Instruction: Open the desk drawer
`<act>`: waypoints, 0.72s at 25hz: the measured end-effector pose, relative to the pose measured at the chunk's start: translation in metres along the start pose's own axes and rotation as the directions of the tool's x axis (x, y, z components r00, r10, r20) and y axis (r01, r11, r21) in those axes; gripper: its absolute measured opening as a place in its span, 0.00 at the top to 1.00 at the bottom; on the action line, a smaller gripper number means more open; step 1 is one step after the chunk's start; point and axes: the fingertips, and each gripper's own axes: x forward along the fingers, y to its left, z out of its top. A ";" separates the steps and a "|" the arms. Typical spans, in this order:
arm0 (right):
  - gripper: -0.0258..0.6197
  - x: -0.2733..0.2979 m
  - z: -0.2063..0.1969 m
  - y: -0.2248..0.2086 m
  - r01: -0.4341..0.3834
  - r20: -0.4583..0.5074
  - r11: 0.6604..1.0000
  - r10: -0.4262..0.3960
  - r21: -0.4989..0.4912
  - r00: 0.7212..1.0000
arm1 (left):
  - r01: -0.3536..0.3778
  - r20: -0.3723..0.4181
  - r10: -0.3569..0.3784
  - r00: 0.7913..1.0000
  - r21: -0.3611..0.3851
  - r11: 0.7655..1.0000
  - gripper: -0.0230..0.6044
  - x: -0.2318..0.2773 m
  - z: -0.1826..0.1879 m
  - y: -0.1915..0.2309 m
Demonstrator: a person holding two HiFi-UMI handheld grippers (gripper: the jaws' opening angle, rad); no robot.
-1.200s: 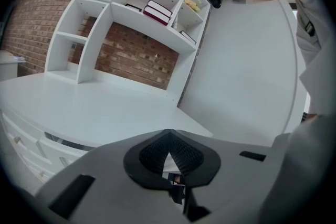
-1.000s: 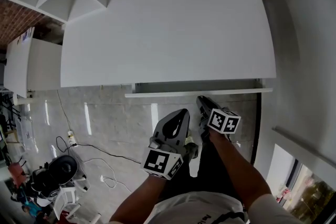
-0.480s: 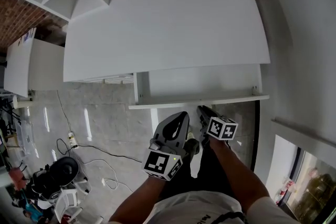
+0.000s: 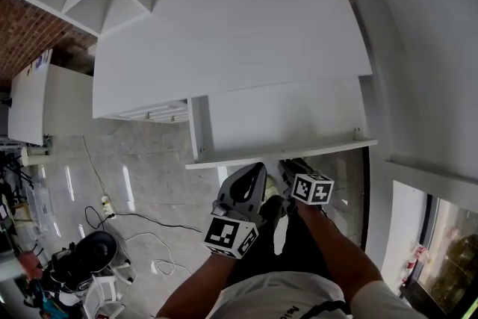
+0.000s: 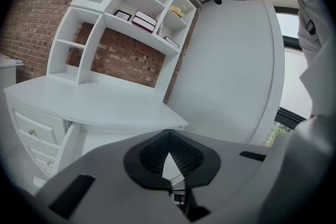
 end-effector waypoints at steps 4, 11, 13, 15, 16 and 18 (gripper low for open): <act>0.84 -0.007 -0.009 -0.001 -0.002 -0.006 1.000 0.002 0.002 1.000 | 0.002 -0.005 -0.002 1.000 0.008 1.000 0.94 -0.009 0.001 -0.006; 0.84 -0.011 -0.016 -0.003 0.004 -0.021 1.000 -0.004 -0.009 1.000 | -0.001 -0.005 0.001 1.000 0.018 1.000 0.94 -0.015 0.003 -0.011; 0.84 -0.013 -0.017 -0.004 -0.002 -0.026 1.000 0.002 0.002 1.000 | 0.002 -0.004 -0.002 1.000 0.018 1.000 0.94 -0.016 0.003 -0.014; 0.84 -0.016 -0.021 -0.005 -0.004 -0.049 1.000 0.005 0.013 0.999 | 0.005 0.000 -0.005 1.000 0.018 1.000 0.94 -0.017 0.003 -0.015; 0.84 -0.019 -0.024 -0.005 -0.004 -0.065 1.000 0.005 0.017 0.998 | 0.005 0.001 -0.005 1.000 0.016 1.000 0.94 -0.019 0.003 -0.015; 0.84 -0.027 -0.029 -0.004 -0.004 -0.097 1.000 0.006 0.020 0.995 | 0.007 0.004 -0.007 1.000 0.011 1.000 0.94 -0.020 0.006 -0.016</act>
